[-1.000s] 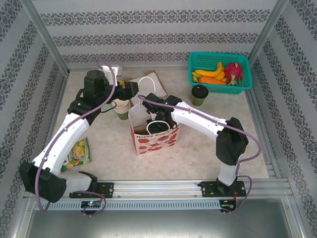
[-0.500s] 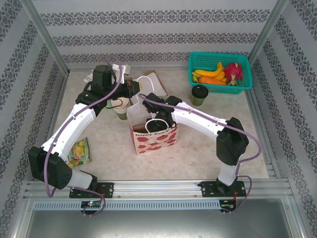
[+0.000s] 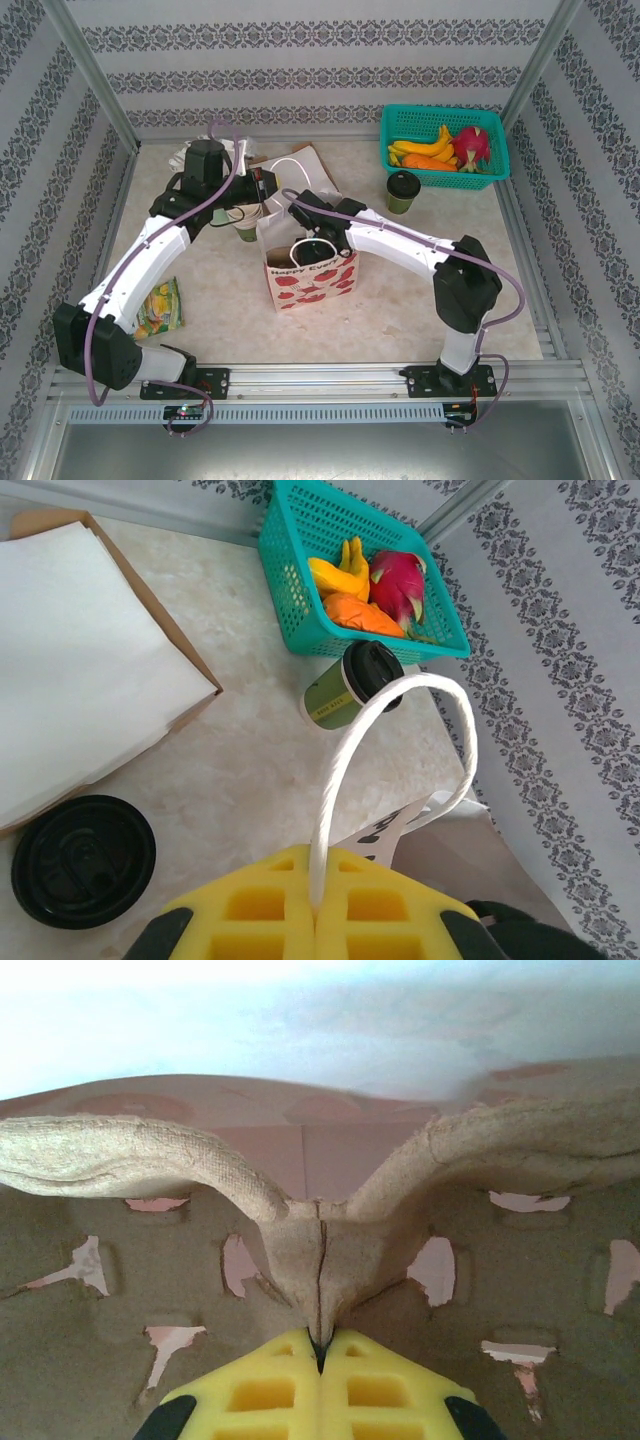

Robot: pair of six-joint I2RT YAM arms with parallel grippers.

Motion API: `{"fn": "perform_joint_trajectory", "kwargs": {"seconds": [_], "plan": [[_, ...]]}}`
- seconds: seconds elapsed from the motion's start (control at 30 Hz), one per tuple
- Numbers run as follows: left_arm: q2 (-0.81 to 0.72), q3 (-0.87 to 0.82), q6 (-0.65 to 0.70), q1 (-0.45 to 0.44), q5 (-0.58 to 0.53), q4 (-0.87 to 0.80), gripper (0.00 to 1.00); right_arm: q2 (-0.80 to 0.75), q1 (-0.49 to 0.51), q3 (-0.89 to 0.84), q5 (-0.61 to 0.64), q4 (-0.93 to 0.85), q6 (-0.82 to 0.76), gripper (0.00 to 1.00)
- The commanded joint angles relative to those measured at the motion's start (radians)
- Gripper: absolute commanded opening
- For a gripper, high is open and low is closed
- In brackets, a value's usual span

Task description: Pack the takeout coffee

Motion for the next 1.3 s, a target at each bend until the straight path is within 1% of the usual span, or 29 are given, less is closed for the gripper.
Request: {"fn": "perform_joint_trajectory", "kwargs": {"seconds": [0.0,0.07,0.2,0.3,0.4,0.5,0.57,0.63,0.67,0.7,0.73,0.83,0.87,0.9,1.27], "plan": [[0.006,0.053,-0.002,0.007,-0.037,-0.031,0.0,0.032,0.002,0.006,0.01,-0.019,-0.046,0.0],[0.01,0.061,-0.002,0.006,-0.043,-0.027,0.0,0.042,0.006,0.004,0.018,-0.026,-0.051,0.01],[0.021,0.068,-0.006,0.007,-0.051,-0.028,0.0,0.066,0.009,-0.008,0.019,-0.007,-0.04,0.1],[0.023,0.067,-0.004,0.006,-0.056,-0.032,0.0,0.092,0.009,-0.005,0.022,-0.005,-0.025,0.15],[0.025,0.066,0.003,0.007,-0.05,-0.036,0.0,0.103,0.01,0.015,0.011,-0.015,-0.028,0.27],[0.026,0.069,0.02,0.006,-0.047,-0.048,0.0,0.077,0.01,0.056,-0.005,-0.043,-0.076,0.4],[0.03,0.071,0.035,0.007,-0.05,-0.055,0.0,0.055,0.01,0.099,-0.009,-0.087,-0.139,0.48],[0.035,0.073,0.046,0.007,-0.046,-0.056,0.0,0.044,0.01,0.134,-0.02,-0.13,-0.203,0.51],[0.04,0.073,0.051,0.007,-0.043,-0.054,0.0,0.041,0.009,0.146,-0.026,-0.148,-0.228,0.51],[0.041,0.072,0.054,0.007,-0.043,-0.052,0.0,0.039,0.009,0.15,-0.033,-0.156,-0.249,0.5],[0.044,0.072,0.057,0.006,-0.043,-0.049,0.0,0.038,0.007,0.147,-0.043,-0.16,-0.267,0.44],[0.048,0.076,0.065,0.007,-0.042,-0.049,0.0,0.055,-0.002,0.134,-0.04,-0.182,-0.29,0.11],[0.048,0.077,0.067,0.007,-0.044,-0.049,0.0,0.064,-0.003,0.13,-0.039,-0.191,-0.298,0.03],[0.048,0.077,0.071,0.007,-0.044,-0.05,0.0,0.07,-0.003,0.128,-0.035,-0.199,-0.306,0.0],[0.052,0.085,0.083,0.007,-0.031,-0.064,0.0,0.15,-0.003,0.126,-0.016,-0.253,-0.378,0.0]]}}
